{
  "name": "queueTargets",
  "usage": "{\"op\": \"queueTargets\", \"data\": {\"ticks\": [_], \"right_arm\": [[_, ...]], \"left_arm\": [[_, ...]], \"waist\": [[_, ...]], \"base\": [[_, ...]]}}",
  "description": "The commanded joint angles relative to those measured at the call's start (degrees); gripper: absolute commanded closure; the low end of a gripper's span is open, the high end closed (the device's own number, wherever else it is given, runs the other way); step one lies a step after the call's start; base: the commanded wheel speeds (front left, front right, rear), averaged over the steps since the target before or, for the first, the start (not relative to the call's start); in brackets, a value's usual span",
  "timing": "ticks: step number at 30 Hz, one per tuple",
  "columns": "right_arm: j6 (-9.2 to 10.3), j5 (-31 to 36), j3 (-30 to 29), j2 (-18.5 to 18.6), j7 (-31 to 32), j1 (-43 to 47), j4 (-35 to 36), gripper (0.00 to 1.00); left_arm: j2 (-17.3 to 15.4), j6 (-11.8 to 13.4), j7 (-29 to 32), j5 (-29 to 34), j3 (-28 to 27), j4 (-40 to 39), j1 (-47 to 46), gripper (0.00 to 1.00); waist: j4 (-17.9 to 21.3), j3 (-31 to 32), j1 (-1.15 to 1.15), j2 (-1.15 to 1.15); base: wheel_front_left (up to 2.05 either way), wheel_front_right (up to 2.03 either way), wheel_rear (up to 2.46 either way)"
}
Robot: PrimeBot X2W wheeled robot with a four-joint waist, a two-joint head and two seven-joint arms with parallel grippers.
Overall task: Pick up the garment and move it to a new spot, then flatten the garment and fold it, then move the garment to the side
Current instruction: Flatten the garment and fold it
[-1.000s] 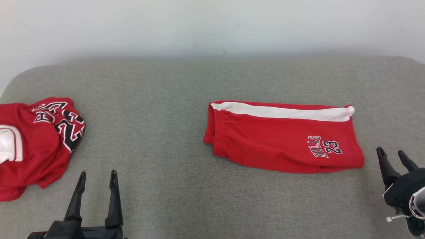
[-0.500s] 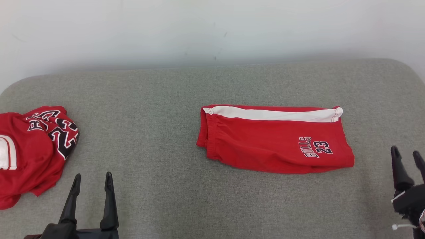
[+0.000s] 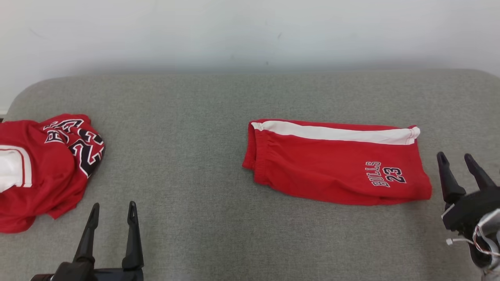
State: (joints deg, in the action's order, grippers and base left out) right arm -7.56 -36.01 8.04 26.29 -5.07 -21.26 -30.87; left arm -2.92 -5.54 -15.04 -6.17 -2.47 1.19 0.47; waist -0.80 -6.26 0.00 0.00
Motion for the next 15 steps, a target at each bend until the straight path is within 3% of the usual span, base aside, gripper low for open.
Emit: {"op": "queueTargets", "data": {"ticks": [1,15], "right_arm": [[0.15,0.54,-0.15,-0.19,0.33,-0.61,-0.38,0.0],[0.15,6.48,0.32,-0.72,5.31,-12.36,-17.82,0.0]], "left_arm": [[0.04,0.17,-0.2,-0.07,0.15,-0.24,-0.71,0.0],[0.05,0.55,-0.2,-0.19,1.95,-0.21,-4.01,0.0]], "waist": [[-0.89,-0.85,0.0,0.0],[-4.67,-6.03,0.0,0.0]], "base": [[0.0,0.0,0.0],[0.0,0.0,0.0]]}}
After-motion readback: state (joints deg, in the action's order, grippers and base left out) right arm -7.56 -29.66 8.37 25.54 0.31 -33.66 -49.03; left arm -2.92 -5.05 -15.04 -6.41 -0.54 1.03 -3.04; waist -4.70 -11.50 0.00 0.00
